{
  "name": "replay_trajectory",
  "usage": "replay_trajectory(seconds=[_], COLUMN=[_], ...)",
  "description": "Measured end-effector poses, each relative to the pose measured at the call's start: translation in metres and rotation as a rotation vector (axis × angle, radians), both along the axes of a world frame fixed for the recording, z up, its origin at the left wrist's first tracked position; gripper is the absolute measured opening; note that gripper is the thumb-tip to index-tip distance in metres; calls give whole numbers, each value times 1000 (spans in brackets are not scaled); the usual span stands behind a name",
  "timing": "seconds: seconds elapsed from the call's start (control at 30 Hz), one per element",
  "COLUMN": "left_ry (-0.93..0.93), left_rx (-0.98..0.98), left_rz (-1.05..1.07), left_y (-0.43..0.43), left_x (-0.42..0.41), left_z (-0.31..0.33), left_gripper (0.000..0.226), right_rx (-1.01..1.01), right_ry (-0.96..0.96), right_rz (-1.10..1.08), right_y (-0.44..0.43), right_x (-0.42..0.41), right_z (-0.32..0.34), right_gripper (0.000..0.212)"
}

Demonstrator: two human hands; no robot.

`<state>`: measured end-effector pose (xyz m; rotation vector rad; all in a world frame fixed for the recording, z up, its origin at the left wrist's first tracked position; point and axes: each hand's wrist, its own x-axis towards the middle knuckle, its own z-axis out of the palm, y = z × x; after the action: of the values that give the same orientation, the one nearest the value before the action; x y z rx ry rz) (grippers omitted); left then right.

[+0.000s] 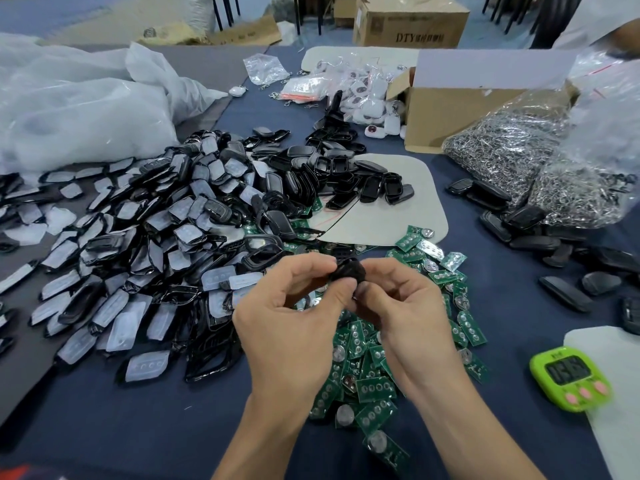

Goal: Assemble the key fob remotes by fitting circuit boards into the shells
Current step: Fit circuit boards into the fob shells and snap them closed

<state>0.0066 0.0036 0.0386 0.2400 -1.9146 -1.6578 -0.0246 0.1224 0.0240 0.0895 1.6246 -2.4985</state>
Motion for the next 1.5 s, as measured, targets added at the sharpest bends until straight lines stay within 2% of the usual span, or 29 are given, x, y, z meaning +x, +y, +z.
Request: replay_trajectory(seconds=[0.2, 0.37, 0.57, 0.93, 1.03, 1.1, 1.2, 1.23, 1.27, 1.37, 1.43, 1.5], left_ry=[10, -6, -74, -246, -259, -266, -261, -264, -272, -326, -408, -472], left_rx=[43, 35, 95, 336, 352, 370, 398, 399, 385, 217, -2, -249], left_rz=[-119, -140, -138, -170, -133, -112, -79, -59, -32, 64, 75, 60], left_y=[3, 1, -1, -8, -10, -14, -24, -28, -33, -48, -57, -64], left_x=[-3, -5, -9, -16, -16, -16, -19, -20, -21, -24, -28, -33], left_z=[2, -2, -4, -13, -16, -19, -25, -27, -30, -37, -40, -43], left_gripper=[62, 61, 60, 47, 39, 37, 37, 37, 37, 39, 42, 41], right_rx=[-96, -89, 142, 152, 121, 29, -455, -523, -488, -115, 98, 352], right_ry=[-74, -73, 87, -21, -125, -207, -225, -210, -209, -230, -187, -101], right_rz=[65, 134, 242, 277, 272, 232, 59, 29, 27, 65, 62, 101], right_y=[1, 2, 10, 25, 32, 47, 79, 87, 91, 83, 67, 46], right_x=[-1, -1, -2, -11, -19, -30, -46, -51, -55, -69, -77, -84], right_z=[2, -1, -3, -7, -13, -16, -19, -21, -22, -25, -22, -17], right_gripper=[22, 29, 47, 25, 29, 37, 44, 46, 48, 40, 29, 28])
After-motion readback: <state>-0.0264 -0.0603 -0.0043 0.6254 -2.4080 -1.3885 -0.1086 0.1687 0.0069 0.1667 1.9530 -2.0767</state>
